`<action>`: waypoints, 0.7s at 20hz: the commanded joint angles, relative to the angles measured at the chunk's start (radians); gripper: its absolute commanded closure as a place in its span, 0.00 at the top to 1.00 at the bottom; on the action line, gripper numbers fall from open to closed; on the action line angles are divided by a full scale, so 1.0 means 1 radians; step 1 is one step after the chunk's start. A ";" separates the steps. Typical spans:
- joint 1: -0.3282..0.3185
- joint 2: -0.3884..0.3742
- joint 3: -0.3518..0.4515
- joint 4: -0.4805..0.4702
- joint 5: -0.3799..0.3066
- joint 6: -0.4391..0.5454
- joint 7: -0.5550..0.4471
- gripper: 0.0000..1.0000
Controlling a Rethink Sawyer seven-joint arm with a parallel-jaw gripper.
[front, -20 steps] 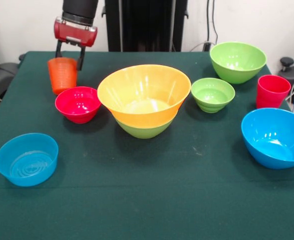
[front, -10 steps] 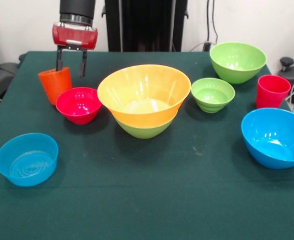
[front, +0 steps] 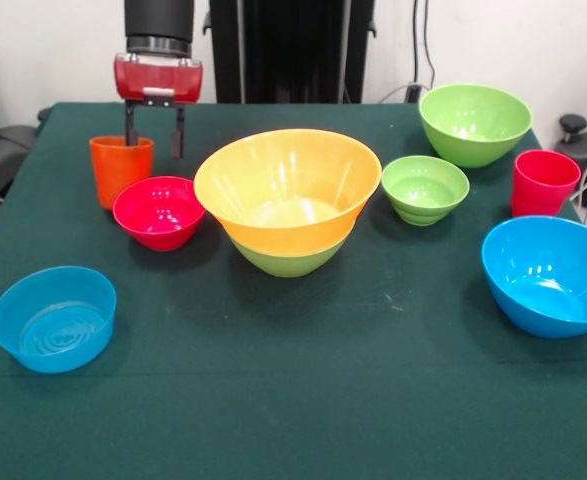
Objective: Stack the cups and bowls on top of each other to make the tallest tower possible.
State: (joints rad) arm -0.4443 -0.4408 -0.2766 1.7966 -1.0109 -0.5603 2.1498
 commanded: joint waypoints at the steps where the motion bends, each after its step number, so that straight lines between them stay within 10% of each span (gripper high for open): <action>1: -0.036 -0.036 0.223 -0.059 -0.112 0.271 0.157 1.00; 6: -0.042 -0.026 0.212 -0.068 -0.095 0.256 0.100 1.00; 7: -0.033 -0.021 0.196 -0.073 -0.073 0.239 0.077 0.00; 14: 0.073 0.001 0.037 -0.082 0.068 0.191 0.001 0.00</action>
State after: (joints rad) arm -0.4460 -0.4716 -0.2579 1.7913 -1.0109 -0.3935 2.1498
